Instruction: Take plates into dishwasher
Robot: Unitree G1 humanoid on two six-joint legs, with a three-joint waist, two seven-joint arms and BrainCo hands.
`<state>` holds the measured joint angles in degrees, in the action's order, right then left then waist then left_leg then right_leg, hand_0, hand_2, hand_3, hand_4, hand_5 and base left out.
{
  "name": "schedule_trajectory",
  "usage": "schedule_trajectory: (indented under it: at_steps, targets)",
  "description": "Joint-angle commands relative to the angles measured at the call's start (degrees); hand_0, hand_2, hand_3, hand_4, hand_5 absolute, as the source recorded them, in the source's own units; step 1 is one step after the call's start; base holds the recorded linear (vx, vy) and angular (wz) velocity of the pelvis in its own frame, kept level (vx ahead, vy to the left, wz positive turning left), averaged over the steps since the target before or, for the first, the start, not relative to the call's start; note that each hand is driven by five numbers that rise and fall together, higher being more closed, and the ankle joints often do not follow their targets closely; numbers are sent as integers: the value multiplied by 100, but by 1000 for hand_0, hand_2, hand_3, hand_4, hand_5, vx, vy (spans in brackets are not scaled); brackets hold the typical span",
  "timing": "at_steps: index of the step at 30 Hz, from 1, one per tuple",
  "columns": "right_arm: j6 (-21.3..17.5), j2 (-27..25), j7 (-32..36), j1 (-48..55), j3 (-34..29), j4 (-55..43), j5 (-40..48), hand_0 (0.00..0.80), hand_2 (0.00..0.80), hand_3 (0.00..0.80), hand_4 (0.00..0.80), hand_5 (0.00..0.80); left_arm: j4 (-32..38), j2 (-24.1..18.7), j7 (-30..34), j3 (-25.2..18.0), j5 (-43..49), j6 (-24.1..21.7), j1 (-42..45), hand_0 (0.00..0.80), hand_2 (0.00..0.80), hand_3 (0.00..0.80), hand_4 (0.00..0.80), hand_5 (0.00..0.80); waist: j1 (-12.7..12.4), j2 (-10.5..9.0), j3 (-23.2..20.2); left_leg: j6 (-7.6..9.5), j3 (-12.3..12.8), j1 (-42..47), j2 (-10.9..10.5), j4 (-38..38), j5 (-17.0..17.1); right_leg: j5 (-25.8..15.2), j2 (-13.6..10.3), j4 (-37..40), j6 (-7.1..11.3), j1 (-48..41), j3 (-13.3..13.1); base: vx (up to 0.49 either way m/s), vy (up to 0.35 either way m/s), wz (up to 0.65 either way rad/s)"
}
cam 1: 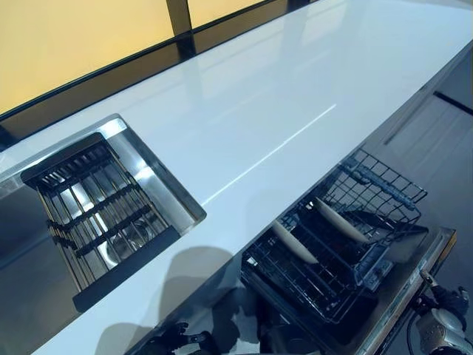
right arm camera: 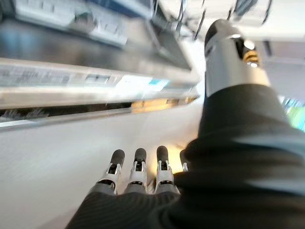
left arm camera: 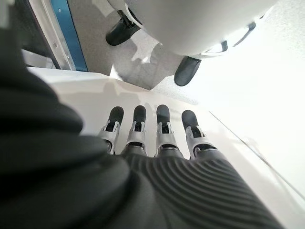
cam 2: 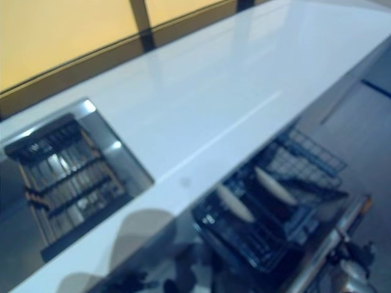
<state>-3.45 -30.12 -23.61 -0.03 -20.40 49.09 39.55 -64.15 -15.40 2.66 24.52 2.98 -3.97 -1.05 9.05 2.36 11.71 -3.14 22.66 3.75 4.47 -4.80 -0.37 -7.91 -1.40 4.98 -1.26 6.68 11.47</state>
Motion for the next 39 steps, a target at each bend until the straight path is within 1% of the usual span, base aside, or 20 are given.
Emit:
schedule_trajectory:
  at_steps: [1, 3, 7, 10, 11, 13, 14, 17, 21, 23, 25, 27, 28, 32, 35, 39]
  targets:
    - [-210, -240, 372, -359, -179, 162, 366, 0, 0, 0, 0, 0, -91, -274, -365, -357, -370, -218, -1063, 0, 0, 0, 0, 0, 165, 123, 233, -161, -129, -352, 214, -20, 405, 803, -540, -826, 639, -166, -107, -150, 52, -1]
    - [-201, -299, 673, -495, -43, 266, 465, 0, 0, 0, 0, 0, -58, -259, -370, -327, -440, -228, -1201, 0, 0, 0, 0, 0, 176, 263, 354, -154, -151, -453, 196, -5, 444, 914, -611, -1096, 614, 38, -90, -175, 47, -1]
    - [-359, -490, 971, -786, 134, 537, 578, 0, 0, 0, 0, 0, -29, -191, -466, -241, -670, -364, -1442, 0, 0, 0, 0, 0, 201, 572, 632, -166, -195, -658, 148, 41, 511, 1128, -750, -1593, 565, 449, -48, -180, 30, -4]
    - [-486, -630, 1125, -1017, 266, 653, 622, 0, 0, 0, 0, 0, 35, -96, -524, -182, -782, -454, -1532, 0, 0, 0, 0, 0, 203, 806, 836, -192, -252, -767, 82, 68, 548, 1216, -819, -1776, 502, 651, -18, -137, 12, -12]
    - [-491, -645, 1128, -1036, 273, 658, 624, 0, 0, 0, 0, 0, 39, -90, -522, -181, -788, -460, -1535, 0, 0, 0, 0, 0, 206, 823, 847, -194, -258, -776, 77, 69, 550, 1222, -824, -1789, 499, 668, -17, -124, 24, -14]
    - [-574, -787, 1193, -1279, 425, 705, 637, 0, 0, 0, 0, 0, 99, -61, -508, -98, -810, -540, -1587, 0, 0, 0, 0, 0, 199, 1053, 1013, -226, -350, -912, -12, 56, 595, 1267, -853, -1880, 451, 846, -32, -170, 28, -16]
    - [-593, -825, 1202, -1372, 492, 721, 619, 0, 0, 0, 0, 0, 100, -57, -501, -63, -825, -570, -1612, 0, 0, 0, 0, 0, 203, 1123, 1068, -232, -385, -960, -40, 51, 614, 1277, -859, -1916, 438, 913, -51, -153, 11, -14]
    - [-674, -909, 1340, -1716, 760, 803, 594, 0, 0, 0, 0, 0, 133, -82, -481, 28, -905, -636, -1680, 0, 0, 0, 0, 0, 206, 1293, 1194, -256, -430, -1088, -90, 45, 657, 1269, -875, -1948, 415, 1091, -101, -112, 14, -16]
    - [-878, -838, 1910, -2088, 1123, 782, 427, 0, 0, 0, 0, 0, 174, -113, -446, 93, -1031, -629, -1814, 0, 0, 0, 0, 0, 249, 1429, 1382, -265, -396, -1186, -132, 57, 669, 1174, -891, -1870, 409, 1235, -146, -81, 10, -20]
    - [-876, -769, 2176, -2221, 1305, 619, 328, 0, 0, 0, 0, 0, 211, -125, -431, 103, -1071, -589, -1859, 0, 0, 0, 0, 0, 267, 1455, 1441, -272, -344, -1200, -139, 61, 664, 1125, -897, -1810, 412, 1268, -147, -51, 18, -21]
    - [-1016, -683, 2573, -2277, 1459, 457, 241, 0, 0, 0, 0, 0, 231, -141, -388, 113, -1048, -567, -1891, 0, 0, 0, 0, 0, 282, 1463, 1491, -278, -297, -1202, -135, 75, 655, 1064, -899, -1734, 415, 1280, -146, -22, 2, -34]
    - [-1117, -629, 2809, -2301, 1570, 300, 246, 0, 0, 0, 0, 0, 235, -148, -357, 115, -1026, -558, -1905, 0, 0, 0, 0, 0, 294, 1454, 1506, -282, -272, -1214, -127, 105, 645, 1036, -891, -1698, 416, 1285, -151, -3, 3, -35]
    - [-1195, -594, 3138, -2316, 1661, 84, 281, 0, 0, 0, 0, 0, 225, -161, -312, 103, -1005, -555, -1912, 0, 0, 0, 0, 0, 313, 1438, 1511, -290, -238, -1206, -121, 119, 639, 1005, -883, -1651, 420, 1282, -151, 13, 13, -29]
    - [-1261, -396, 3687, -2332, 2007, -781, 347, 0, 0, 0, 0, 0, 229, -162, -267, 86, -932, -501, -1920, 0, 0, 0, 0, 0, 340, 1347, 1491, -317, -150, -1168, -74, 115, 636, 940, -835, -1519, 420, 1236, -121, 25, 9, -30]
    - [-1161, -256, 4052, -2222, 2186, -1576, 398, 0, 0, 0, 0, 0, 250, -171, -257, 25, -850, -469, -1867, 0, 0, 0, 0, 0, 366, 1247, 1454, -330, -56, -1130, -25, 132, 628, 910, -809, -1451, 432, 1194, -95, 48, 18, -27]
    - [-835, -91, 4361, -2094, 2311, -2527, 188, 0, 0, 0, 0, 0, 290, -214, -197, -49, -768, -397, -1814, 0, 0, 0, 0, 0, 371, 1120, 1365, -333, 32, -1055, 40, 119, 620, 893, -782, -1375, 448, 1114, -54, 64, 11, -27]
